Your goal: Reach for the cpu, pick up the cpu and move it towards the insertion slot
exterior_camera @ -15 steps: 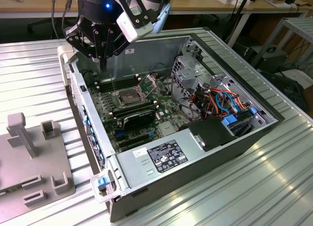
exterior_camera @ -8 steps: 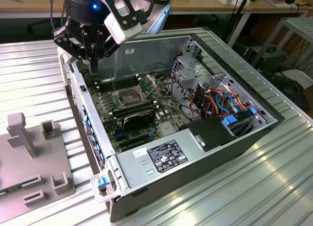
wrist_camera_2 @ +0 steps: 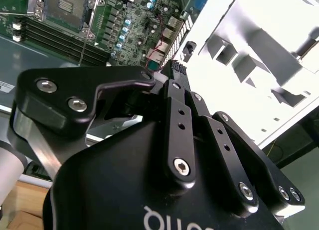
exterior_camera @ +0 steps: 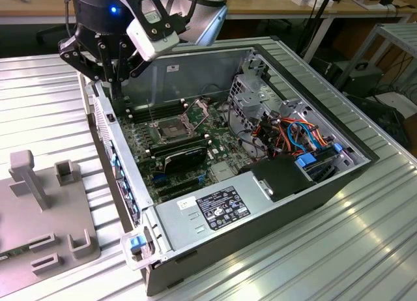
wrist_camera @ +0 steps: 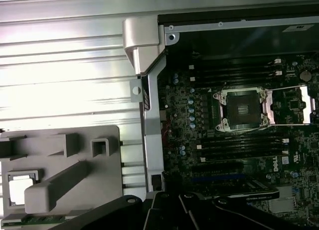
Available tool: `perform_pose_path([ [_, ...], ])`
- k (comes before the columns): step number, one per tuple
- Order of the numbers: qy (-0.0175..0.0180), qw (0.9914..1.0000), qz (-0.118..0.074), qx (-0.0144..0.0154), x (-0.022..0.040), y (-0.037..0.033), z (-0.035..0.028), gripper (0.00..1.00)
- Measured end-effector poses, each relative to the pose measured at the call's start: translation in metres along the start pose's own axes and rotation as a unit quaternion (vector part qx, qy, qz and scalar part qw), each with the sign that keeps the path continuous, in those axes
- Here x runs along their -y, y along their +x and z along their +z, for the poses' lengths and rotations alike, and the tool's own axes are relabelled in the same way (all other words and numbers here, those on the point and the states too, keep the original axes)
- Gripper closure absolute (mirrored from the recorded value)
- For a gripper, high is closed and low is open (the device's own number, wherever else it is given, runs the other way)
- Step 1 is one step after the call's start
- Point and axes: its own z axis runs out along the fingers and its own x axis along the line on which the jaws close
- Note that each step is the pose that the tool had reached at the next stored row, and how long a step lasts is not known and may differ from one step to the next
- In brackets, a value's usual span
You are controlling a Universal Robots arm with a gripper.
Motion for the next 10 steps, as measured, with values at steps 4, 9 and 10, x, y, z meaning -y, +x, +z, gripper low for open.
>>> perform_pose_path([
  [4,0.0,1.0,0.0,-0.0001,0.0005,0.0065,0.0004,0.89],
  [9,0.0001,1.0,0.0,-0.0004,0.0011,0.0147,0.0009,0.89],
  [10,0.0,1.0,0.0,-0.0005,0.0012,0.0156,0.0011,0.89],
])
